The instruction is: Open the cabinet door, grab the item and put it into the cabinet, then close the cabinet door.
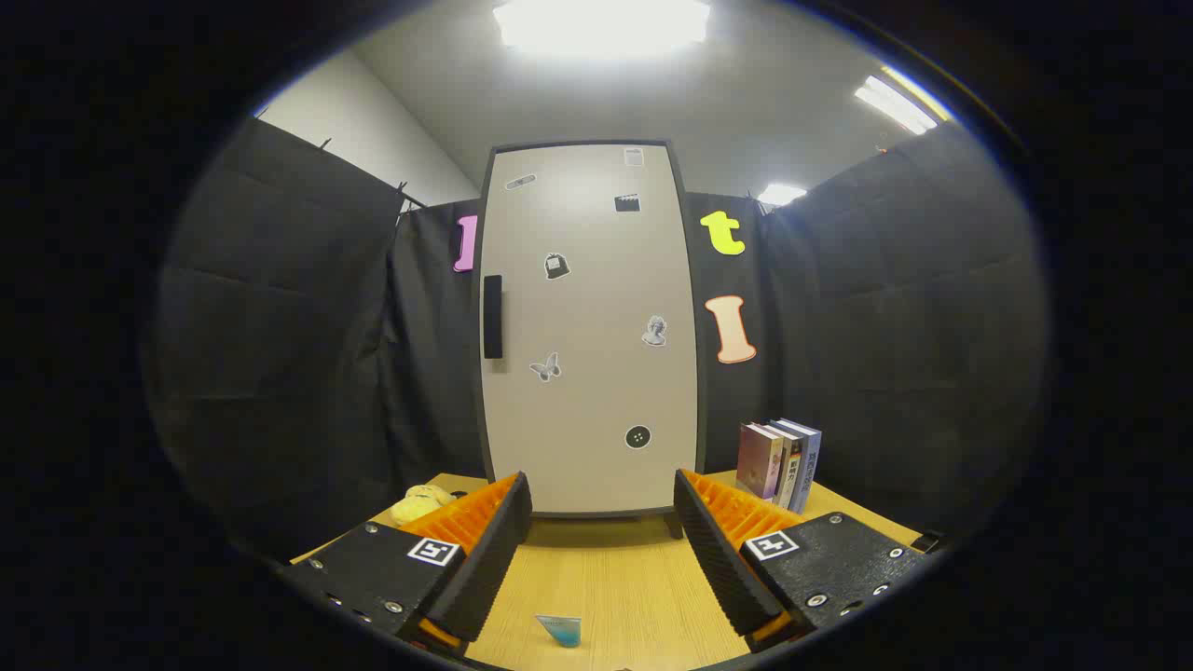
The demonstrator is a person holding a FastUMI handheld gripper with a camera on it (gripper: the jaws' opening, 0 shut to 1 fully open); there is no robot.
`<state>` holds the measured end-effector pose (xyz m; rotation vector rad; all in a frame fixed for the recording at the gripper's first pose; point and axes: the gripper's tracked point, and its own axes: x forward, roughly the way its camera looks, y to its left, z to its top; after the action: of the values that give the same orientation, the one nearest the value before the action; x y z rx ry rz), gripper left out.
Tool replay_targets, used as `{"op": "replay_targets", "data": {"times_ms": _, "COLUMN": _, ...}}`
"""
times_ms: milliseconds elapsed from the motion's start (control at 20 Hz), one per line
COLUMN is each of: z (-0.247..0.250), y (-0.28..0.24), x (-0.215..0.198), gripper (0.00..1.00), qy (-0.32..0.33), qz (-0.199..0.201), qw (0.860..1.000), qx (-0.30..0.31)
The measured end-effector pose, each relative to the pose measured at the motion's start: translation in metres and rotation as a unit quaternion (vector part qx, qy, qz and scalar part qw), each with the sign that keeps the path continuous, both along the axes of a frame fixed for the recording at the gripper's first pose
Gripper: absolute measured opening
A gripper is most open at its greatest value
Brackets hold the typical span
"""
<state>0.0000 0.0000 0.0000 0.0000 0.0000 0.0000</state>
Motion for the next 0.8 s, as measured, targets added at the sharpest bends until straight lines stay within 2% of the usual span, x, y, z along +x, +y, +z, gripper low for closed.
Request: {"op": "replay_targets", "data": {"times_ms": 800, "z": -0.003, "y": -0.025, "x": -0.01, "gripper": 0.95, "qy": 0.005, "qz": -0.007, "qw": 1.0, "qx": 0.018}}
